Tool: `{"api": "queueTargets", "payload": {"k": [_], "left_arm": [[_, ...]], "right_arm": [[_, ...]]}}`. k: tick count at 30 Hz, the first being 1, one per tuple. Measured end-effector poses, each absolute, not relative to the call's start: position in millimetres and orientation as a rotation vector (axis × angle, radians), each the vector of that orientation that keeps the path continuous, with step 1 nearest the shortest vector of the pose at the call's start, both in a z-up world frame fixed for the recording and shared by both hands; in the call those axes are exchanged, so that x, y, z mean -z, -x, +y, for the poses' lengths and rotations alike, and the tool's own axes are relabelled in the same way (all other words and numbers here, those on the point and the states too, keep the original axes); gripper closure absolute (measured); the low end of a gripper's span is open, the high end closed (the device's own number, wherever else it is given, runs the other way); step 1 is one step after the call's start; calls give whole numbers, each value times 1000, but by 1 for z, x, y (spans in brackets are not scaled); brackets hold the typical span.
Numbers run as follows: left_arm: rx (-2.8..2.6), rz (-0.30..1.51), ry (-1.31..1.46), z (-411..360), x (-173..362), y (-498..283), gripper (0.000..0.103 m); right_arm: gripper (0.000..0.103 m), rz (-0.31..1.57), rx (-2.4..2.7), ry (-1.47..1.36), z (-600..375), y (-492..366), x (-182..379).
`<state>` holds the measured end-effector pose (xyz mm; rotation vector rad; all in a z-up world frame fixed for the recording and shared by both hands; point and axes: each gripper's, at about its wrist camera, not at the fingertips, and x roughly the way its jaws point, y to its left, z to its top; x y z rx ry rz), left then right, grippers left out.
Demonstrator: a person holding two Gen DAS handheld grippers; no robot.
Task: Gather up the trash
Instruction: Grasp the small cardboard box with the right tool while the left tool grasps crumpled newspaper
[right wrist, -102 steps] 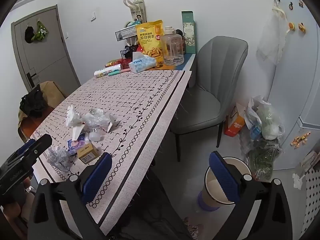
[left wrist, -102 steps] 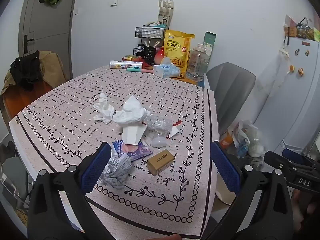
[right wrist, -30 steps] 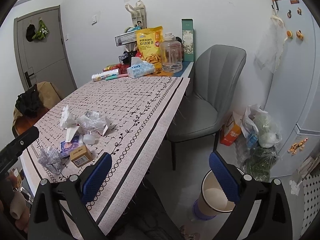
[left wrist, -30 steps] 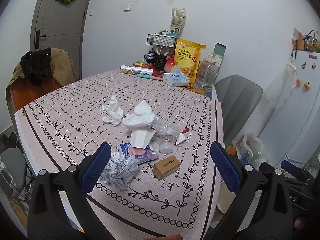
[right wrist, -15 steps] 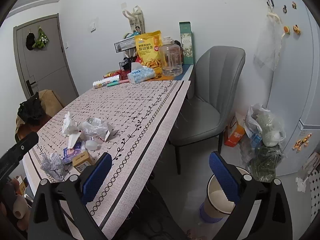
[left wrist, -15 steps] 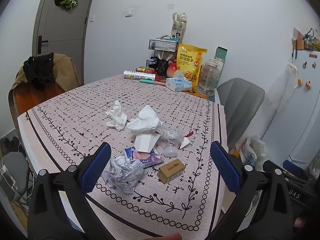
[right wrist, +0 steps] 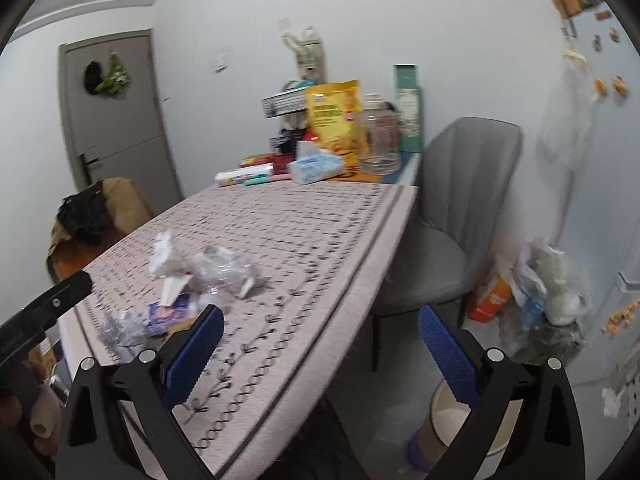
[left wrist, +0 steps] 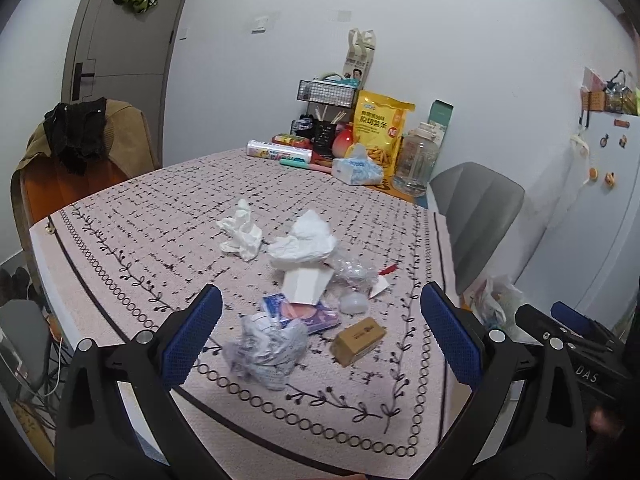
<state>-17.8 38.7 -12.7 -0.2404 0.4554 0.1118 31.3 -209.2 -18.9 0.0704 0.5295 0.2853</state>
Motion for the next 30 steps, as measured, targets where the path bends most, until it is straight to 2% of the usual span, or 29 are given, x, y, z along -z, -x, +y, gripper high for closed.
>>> {"api": "queueTargets", "payload": {"k": [11, 22, 30], "left_arm": [[-136, 460, 306, 79, 35, 23, 5], [-113, 497, 354, 101, 46, 15, 5], [-112, 531, 386, 116, 59, 4, 6]], "right_arm": [[8, 537, -398, -36, -168, -45, 30], [8, 667, -549, -31, -139, -65, 42], [20, 756, -634, 16, -106, -78, 57]]}}
